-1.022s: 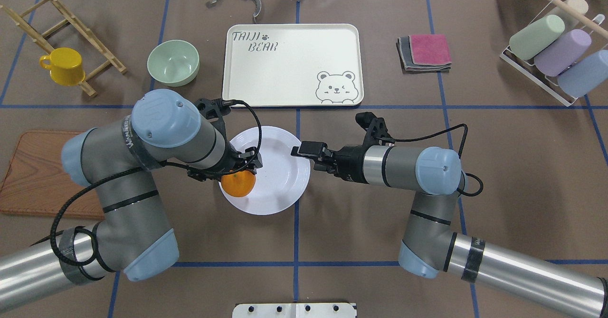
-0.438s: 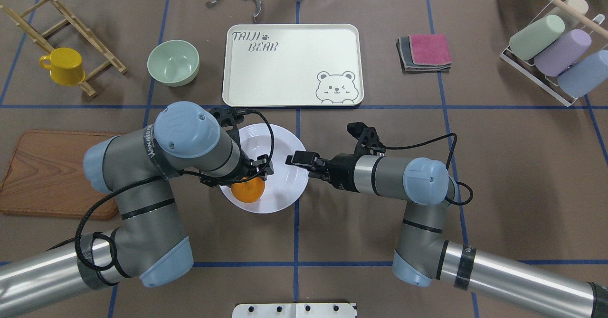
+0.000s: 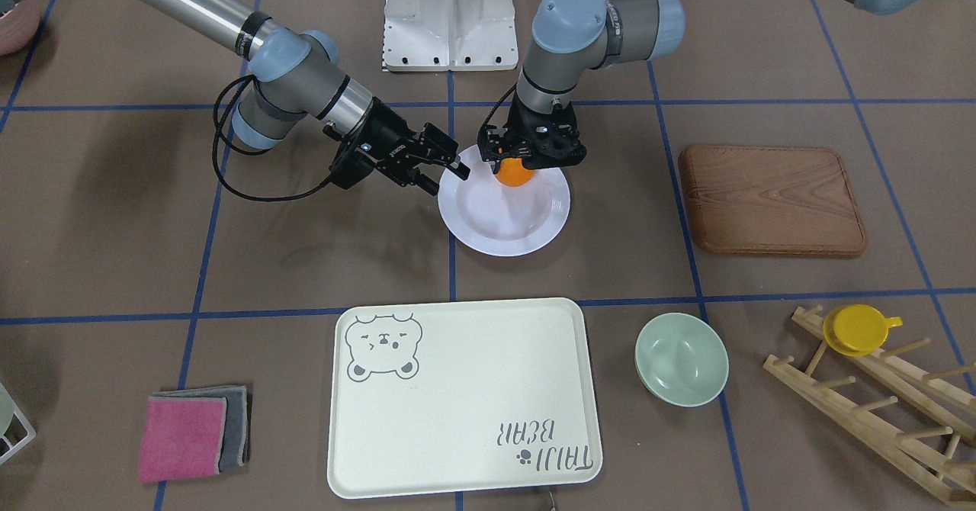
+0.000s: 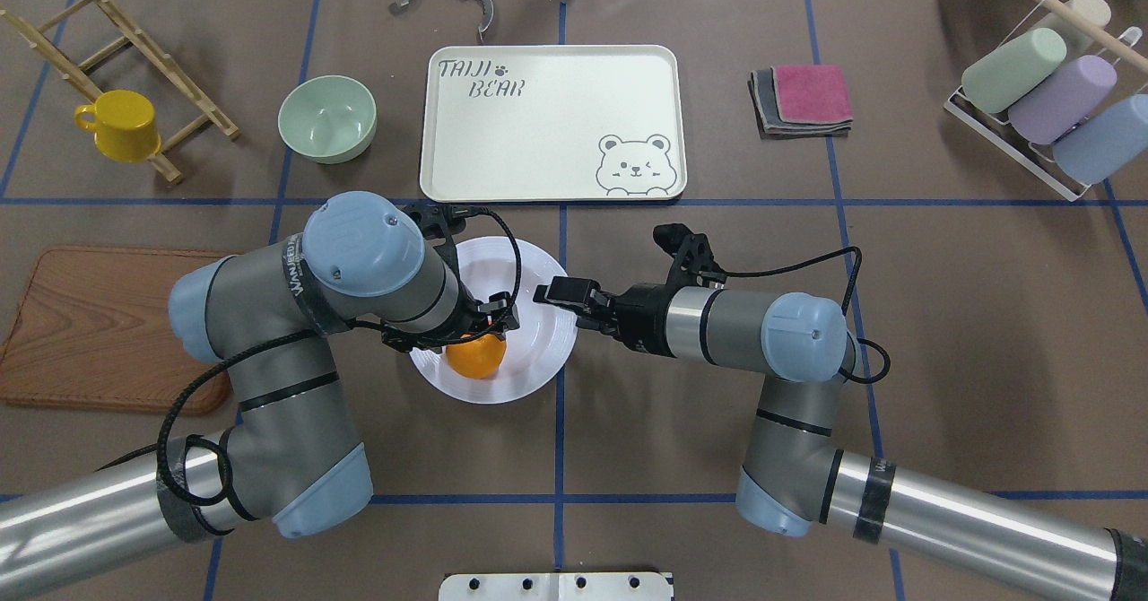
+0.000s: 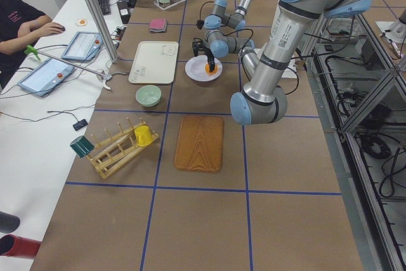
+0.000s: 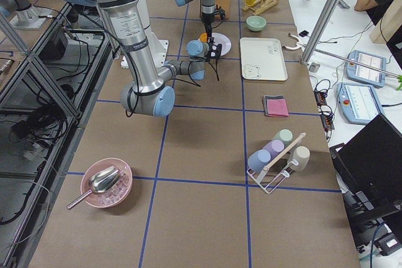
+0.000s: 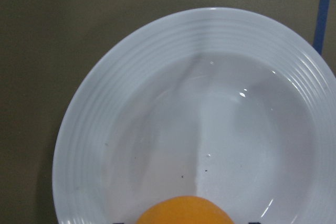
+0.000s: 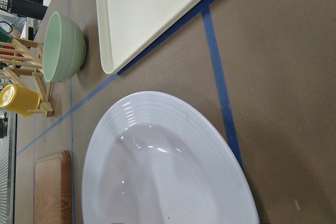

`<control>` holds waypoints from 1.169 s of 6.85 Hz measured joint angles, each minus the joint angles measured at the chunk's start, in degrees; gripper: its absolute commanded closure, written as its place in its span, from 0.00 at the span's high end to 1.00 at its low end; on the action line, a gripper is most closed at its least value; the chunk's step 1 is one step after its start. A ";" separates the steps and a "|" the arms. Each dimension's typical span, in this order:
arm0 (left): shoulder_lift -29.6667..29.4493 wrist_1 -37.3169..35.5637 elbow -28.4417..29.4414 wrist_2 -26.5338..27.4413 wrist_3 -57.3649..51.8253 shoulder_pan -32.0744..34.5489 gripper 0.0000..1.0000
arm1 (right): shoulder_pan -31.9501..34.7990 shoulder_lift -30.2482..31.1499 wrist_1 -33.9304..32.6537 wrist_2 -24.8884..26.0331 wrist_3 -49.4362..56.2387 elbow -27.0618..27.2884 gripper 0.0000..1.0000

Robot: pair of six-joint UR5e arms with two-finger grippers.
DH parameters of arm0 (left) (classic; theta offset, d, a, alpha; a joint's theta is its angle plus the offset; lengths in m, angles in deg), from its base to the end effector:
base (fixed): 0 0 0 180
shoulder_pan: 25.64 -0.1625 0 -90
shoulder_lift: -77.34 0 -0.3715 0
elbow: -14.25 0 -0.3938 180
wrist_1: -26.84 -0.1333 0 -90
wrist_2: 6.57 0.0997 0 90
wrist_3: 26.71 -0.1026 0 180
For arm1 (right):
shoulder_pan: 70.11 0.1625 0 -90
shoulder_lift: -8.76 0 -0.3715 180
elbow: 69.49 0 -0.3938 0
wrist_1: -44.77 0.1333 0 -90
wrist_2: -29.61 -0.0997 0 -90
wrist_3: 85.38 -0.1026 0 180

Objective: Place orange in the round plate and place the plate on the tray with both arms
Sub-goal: 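Lower the orange onto the white plate and open the left gripper, then slide the plate onto the bear tray with the right gripper while left withdraws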

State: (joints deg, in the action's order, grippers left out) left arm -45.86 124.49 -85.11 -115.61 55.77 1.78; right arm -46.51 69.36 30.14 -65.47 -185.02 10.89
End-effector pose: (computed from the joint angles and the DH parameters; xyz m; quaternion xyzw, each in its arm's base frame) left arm 0.5149 -0.3796 0.1925 -0.0172 0.4441 -0.0852 0.8918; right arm -0.5420 -0.3724 0.2444 0.0599 -0.7356 0.1614 0.6552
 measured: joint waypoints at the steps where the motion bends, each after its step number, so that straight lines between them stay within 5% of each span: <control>1: 0.00 0.00 0.06 -0.02 -0.02 0.00 0.83 | 0.70 -0.15 0.08 -0.37 -0.19 0.43 0.89; 8: 0.72 -0.79 -3.43 -1.72 -4.72 5.23 0.87 | -0.11 -0.82 -2.77 -3.22 1.17 -2.67 0.86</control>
State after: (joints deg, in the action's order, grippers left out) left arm -45.14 123.70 -88.55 -117.33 51.05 7.01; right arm -46.62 68.54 27.38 -68.69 -183.85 8.23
